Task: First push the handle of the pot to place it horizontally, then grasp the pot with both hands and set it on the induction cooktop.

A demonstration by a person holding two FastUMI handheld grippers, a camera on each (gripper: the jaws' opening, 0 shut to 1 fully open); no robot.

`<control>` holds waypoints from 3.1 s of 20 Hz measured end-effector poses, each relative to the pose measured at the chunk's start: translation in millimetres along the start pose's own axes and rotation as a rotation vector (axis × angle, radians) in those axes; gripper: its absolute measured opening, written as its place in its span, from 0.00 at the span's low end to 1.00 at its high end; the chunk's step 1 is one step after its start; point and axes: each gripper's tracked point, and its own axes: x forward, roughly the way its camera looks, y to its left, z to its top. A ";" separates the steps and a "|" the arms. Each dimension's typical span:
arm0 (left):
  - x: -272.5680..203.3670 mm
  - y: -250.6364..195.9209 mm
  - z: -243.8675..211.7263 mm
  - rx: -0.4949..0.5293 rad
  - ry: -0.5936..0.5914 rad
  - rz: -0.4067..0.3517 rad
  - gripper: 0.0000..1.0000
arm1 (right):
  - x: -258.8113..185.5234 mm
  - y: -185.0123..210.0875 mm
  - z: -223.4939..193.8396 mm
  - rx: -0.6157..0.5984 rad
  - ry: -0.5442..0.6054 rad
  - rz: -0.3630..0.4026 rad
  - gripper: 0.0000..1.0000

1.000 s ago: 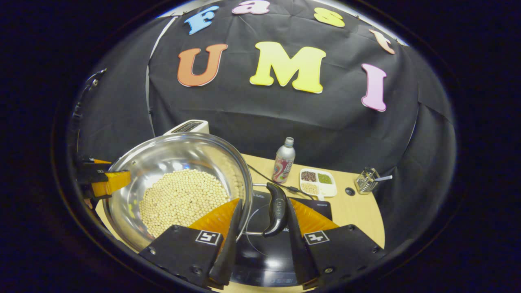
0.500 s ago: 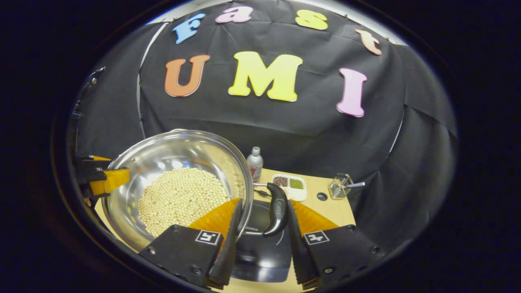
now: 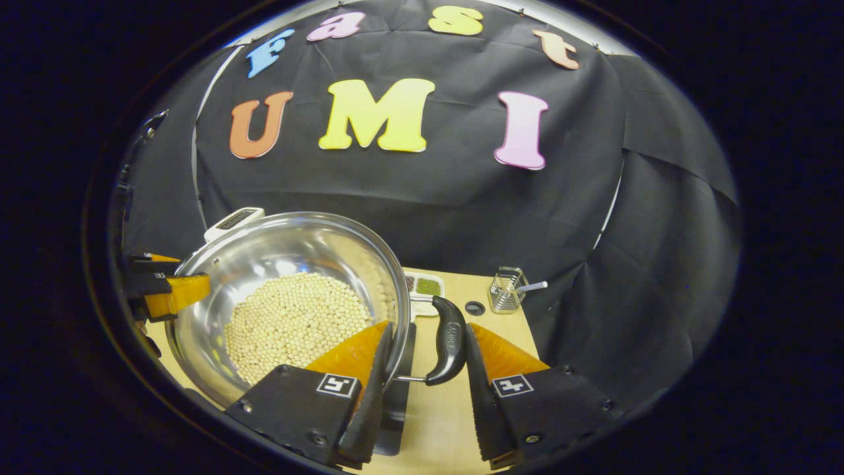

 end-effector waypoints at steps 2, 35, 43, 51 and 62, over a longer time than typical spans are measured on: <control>10.7 -8.9 -3.3 -0.007 0.005 -0.007 0.66 | 9.5 -8.0 -8.0 0.006 0.016 -0.004 0.58; 112.0 -7.6 -95.2 -0.137 0.076 -0.073 0.78 | 120.9 16.9 -113.7 0.156 0.088 0.008 0.77; 40.5 4.1 -82.4 -0.219 -0.074 -0.049 0.95 | 77.5 19.3 -113.4 0.187 -0.001 0.012 0.89; -52.8 0.5 -85.0 -0.169 -0.252 0.027 0.96 | -7.0 28.3 -112.6 0.145 -0.179 0.031 0.92; -179.3 -11.8 -76.9 -0.117 -0.410 0.077 0.96 | -160.7 -0.6 -93.0 0.169 -0.398 -0.029 0.97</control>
